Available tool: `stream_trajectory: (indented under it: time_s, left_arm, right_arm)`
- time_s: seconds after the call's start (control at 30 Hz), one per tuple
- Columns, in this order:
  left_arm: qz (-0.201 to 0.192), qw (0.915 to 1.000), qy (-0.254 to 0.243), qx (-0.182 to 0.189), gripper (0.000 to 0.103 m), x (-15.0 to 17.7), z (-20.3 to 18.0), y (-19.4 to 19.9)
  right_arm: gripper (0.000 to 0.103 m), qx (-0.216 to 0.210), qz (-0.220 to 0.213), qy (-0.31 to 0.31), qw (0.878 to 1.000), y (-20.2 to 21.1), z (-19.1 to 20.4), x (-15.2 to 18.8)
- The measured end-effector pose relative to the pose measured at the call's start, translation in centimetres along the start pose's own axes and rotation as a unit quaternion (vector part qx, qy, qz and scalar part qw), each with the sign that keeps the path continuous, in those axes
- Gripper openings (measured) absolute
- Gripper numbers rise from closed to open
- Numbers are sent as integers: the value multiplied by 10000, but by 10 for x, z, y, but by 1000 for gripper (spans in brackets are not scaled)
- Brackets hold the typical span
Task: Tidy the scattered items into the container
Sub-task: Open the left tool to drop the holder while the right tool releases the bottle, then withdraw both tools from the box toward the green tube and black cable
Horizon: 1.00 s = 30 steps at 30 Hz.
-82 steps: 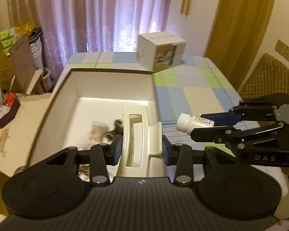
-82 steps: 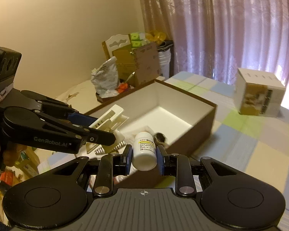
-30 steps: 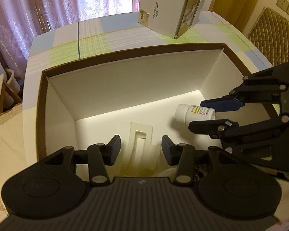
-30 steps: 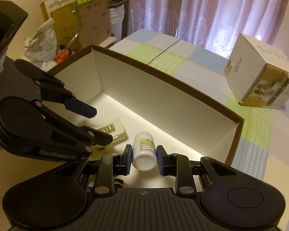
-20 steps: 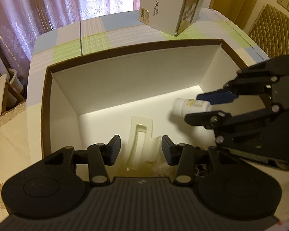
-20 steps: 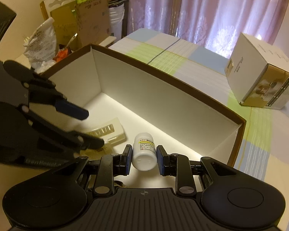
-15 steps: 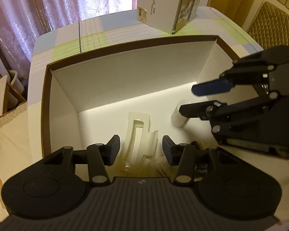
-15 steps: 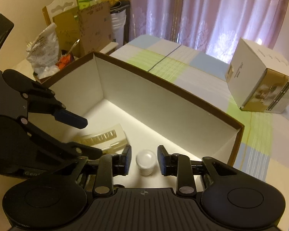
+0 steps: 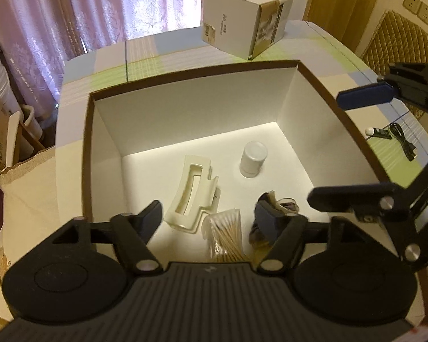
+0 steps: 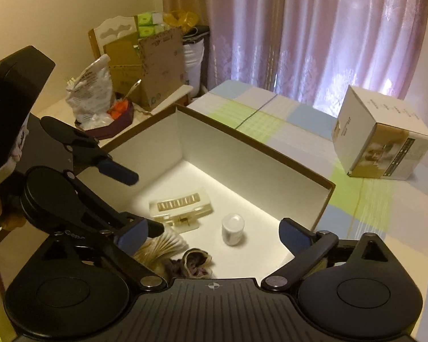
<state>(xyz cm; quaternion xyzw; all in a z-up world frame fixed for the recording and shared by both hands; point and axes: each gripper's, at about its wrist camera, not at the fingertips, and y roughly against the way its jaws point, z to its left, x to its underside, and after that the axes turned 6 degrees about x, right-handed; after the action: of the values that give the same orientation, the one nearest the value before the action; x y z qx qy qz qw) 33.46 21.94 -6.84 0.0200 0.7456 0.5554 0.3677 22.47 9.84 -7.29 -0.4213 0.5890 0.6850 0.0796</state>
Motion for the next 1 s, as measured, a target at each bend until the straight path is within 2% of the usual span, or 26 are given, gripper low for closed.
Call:
stream_trajectory:
  time_s: [0.03, 0.23, 1.0]
  left_arm:
    - [-24, 10000, 26, -39, 81, 1, -1, 4]
    - [-113, 9995, 216, -188, 89, 9, -9, 28]
    - [-439, 9953, 658, -562, 99, 57, -45, 101]
  right_arm:
    - [98, -24, -28, -19, 10000, 4, 1, 1]
    - [101, -99, -113, -131, 9998, 28, 2, 6]
    - [101, 133, -96, -118, 9998, 80, 26, 38]
